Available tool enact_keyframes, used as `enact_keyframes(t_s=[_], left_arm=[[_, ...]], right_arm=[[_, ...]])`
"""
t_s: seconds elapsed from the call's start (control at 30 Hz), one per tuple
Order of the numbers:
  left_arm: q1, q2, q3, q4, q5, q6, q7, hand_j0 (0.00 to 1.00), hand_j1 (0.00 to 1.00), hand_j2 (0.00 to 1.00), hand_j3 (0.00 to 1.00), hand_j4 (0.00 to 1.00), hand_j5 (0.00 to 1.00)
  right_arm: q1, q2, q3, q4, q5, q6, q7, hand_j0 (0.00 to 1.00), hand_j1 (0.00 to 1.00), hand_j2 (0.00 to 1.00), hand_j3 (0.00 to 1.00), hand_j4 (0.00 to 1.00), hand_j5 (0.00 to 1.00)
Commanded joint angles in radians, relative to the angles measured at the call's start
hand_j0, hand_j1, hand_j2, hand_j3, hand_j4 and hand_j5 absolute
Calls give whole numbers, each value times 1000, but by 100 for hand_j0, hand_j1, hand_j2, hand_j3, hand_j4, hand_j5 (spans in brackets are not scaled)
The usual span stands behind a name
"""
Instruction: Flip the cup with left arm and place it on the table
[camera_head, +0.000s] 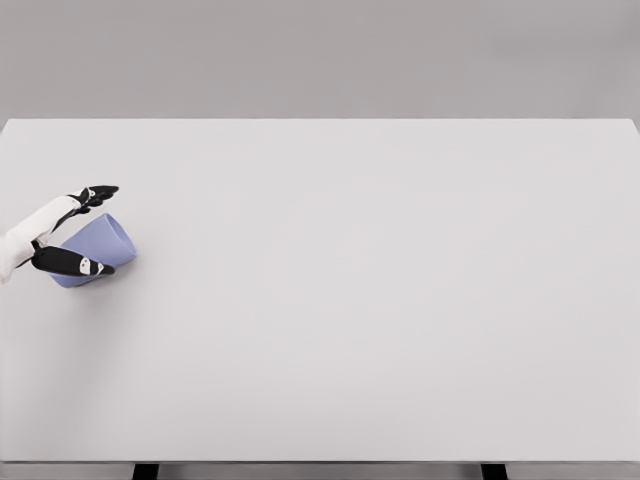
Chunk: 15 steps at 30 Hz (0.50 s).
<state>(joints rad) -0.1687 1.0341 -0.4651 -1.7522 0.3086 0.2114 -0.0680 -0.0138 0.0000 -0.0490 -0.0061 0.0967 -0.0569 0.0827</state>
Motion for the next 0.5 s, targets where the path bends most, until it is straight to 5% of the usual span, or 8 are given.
enact_keyframes(t_s=[0.0, 0.47], left_arm=[[0, -15, 0, 14, -2, 2, 1, 100, 100, 100, 100, 100, 100], [-2, -83, -3, 72, -89, 13, 1, 99, 99, 99, 99, 99, 99]], right_arm=[[0, 0, 0, 0, 0, -1, 0, 100, 100, 100, 100, 100, 100], [0, 0, 0, 0, 0, 0, 0, 100, 100, 100, 100, 100, 100]])
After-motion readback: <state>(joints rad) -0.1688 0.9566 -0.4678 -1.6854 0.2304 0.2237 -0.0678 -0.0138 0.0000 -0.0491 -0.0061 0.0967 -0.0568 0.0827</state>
